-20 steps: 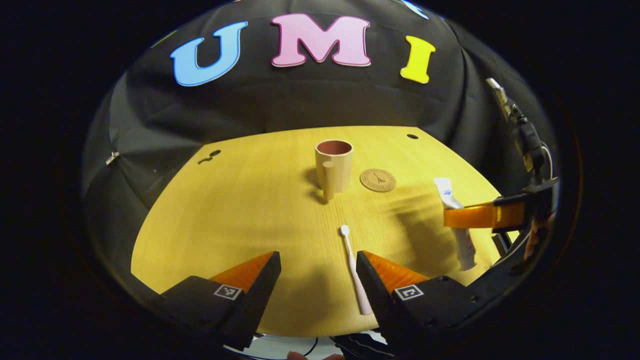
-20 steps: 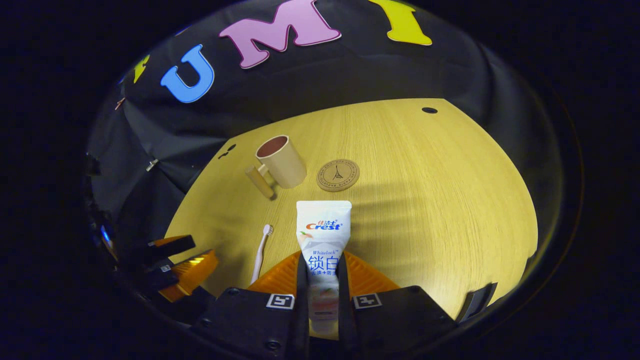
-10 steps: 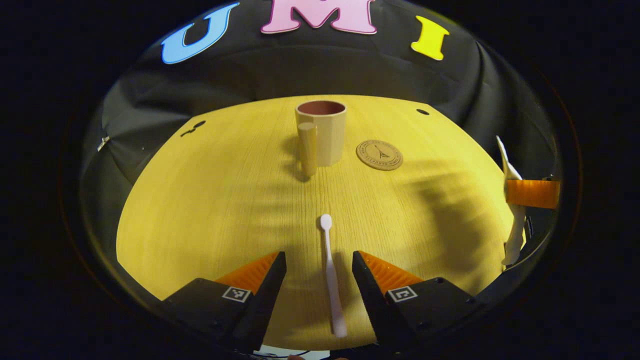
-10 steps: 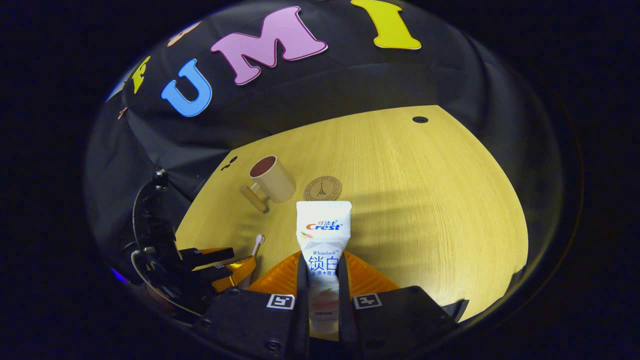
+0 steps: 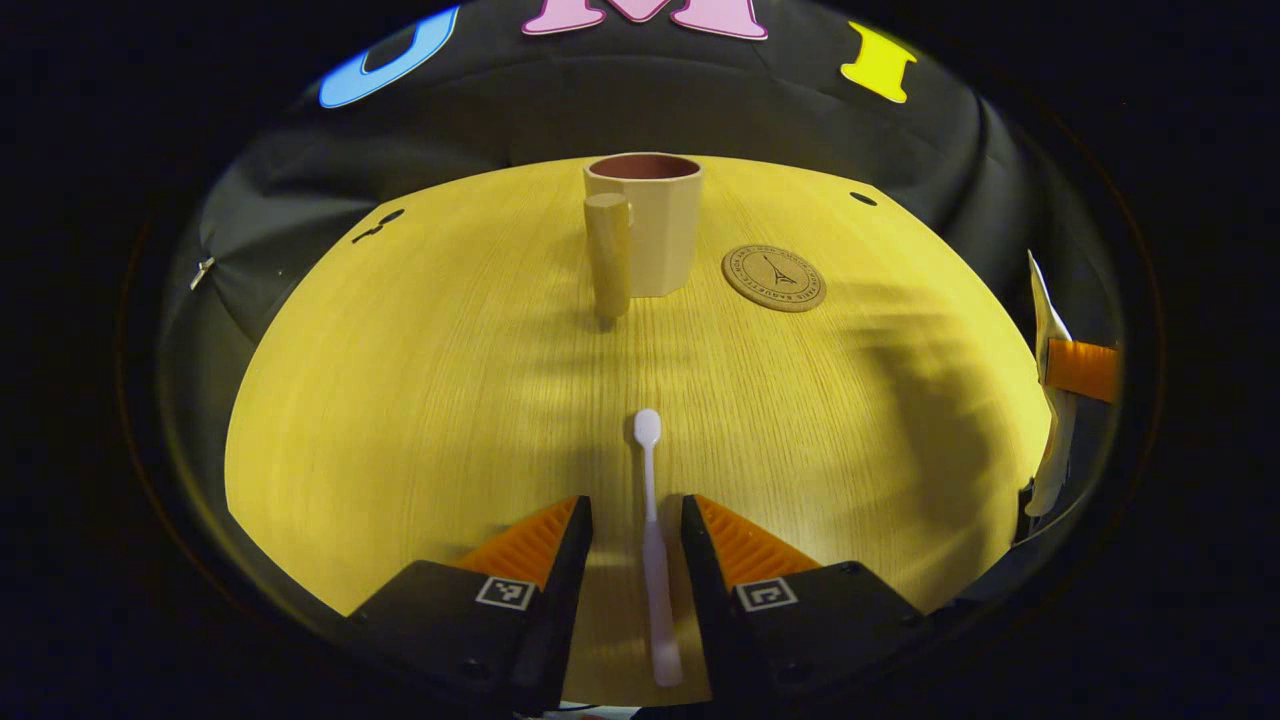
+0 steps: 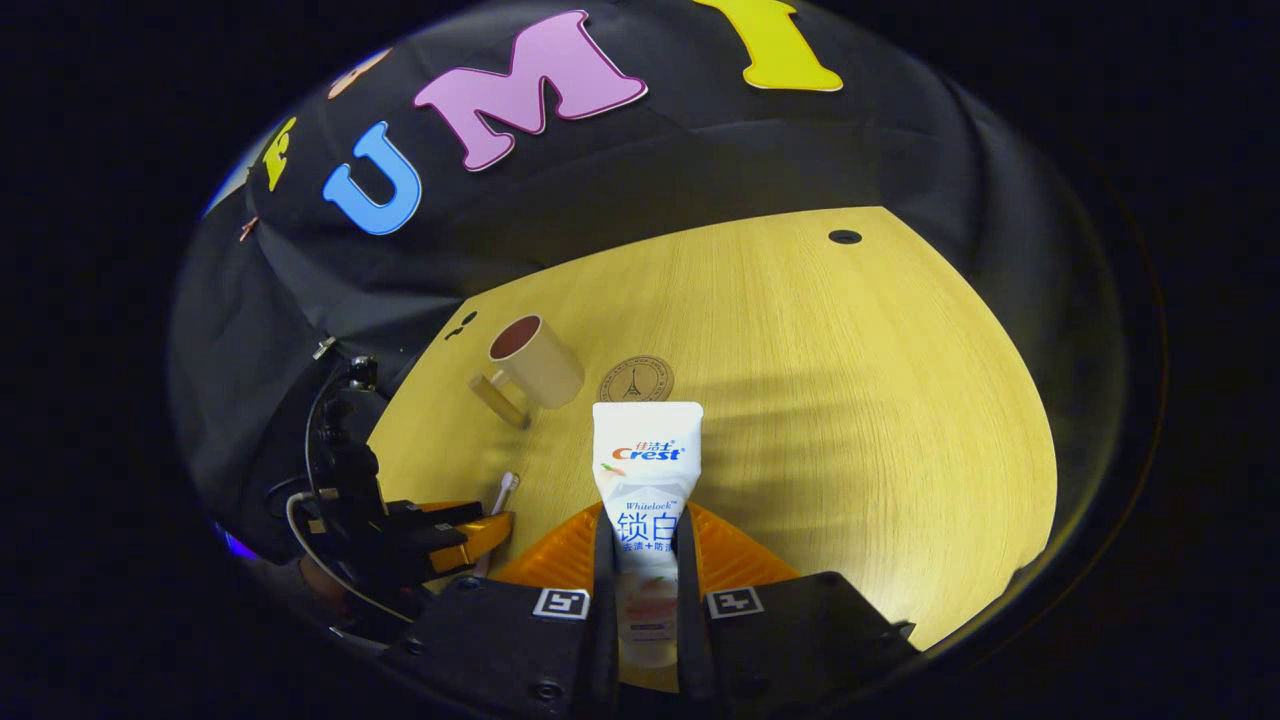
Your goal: Put the toothbrush and toothpaste on the desktop into the cup, then pick up the cup and place it on the coaster on the desktop.
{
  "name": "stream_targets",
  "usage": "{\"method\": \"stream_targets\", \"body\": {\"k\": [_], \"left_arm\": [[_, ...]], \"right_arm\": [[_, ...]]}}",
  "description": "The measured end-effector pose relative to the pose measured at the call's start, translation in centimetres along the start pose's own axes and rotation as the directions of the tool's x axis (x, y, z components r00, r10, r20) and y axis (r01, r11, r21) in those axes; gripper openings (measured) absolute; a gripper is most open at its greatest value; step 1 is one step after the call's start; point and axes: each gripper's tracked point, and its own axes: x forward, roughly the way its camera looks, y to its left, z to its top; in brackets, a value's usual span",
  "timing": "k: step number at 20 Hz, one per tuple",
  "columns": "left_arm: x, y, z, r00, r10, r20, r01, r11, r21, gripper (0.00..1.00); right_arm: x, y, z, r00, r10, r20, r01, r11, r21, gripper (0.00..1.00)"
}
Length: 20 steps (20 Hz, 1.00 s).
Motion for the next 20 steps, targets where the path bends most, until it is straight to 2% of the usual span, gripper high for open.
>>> {"method": "stream_targets", "body": {"k": [2, 3, 4, 7, 9, 13, 16, 20], "left_arm": [[0.0, -0.2, 0.1, 1.0, -0.018, -0.019, 0.019, 0.999, 0.04, 0.52], [0.1, -0.2, 0.1, 0.999, -0.025, -0.027, 0.026, 0.998, 0.048, 0.44], [0.2, 0.0, 0.2, 0.999, -0.018, -0.029, 0.02, 0.999, 0.045, 0.4], [0.3, 0.3, 0.5, 0.999, -0.002, -0.04, 0.003, 1.0, 0.011, 0.15], [0.3, 0.3, 0.6, 0.999, -0.012, -0.035, 0.012, 1.0, 0.01, 0.09], [0.2, 0.4, 0.8, 0.999, -0.047, 0.007, 0.047, 0.999, -0.006, 0.07], [0.0, 1.3, 0.7, 0.999, -0.034, 0.023, 0.034, 0.999, 0.0, 0.06], [-1.3, 1.7, 1.6, 0.994, -0.068, 0.081, 0.071, 0.997, -0.03, 0.06]], "right_arm": [[0.1, 0.0, 0.2, 1.0, 0.008, 0.002, -0.008, 1.0, 0.01, 0.27], [0.2, 0.0, 0.3, 1.0, 0.012, 0.002, -0.012, 1.0, 0.014, 0.28], [0.3, -0.1, 0.3, 1.0, 0.016, 0.002, -0.016, 1.0, 0.017, 0.27], [0.3, -0.4, 0.4, 1.0, 0.017, 0.011, -0.017, 1.0, 0.024, 0.28], [0.2, -0.4, 0.6, 1.0, 0.019, 0.022, -0.019, 0.999, 0.035, 0.28], [0.2, -0.5, 0.8, 0.998, 0.024, 0.049, -0.027, 0.999, 0.047, 0.27], [0.0, -0.5, 1.2, 0.996, 0.032, 0.084, -0.037, 0.998, 0.053, 0.27], [-0.5, 0.4, 2.3, 0.991, 0.034, 0.133, -0.042, 0.998, 0.055, 0.27]]}}
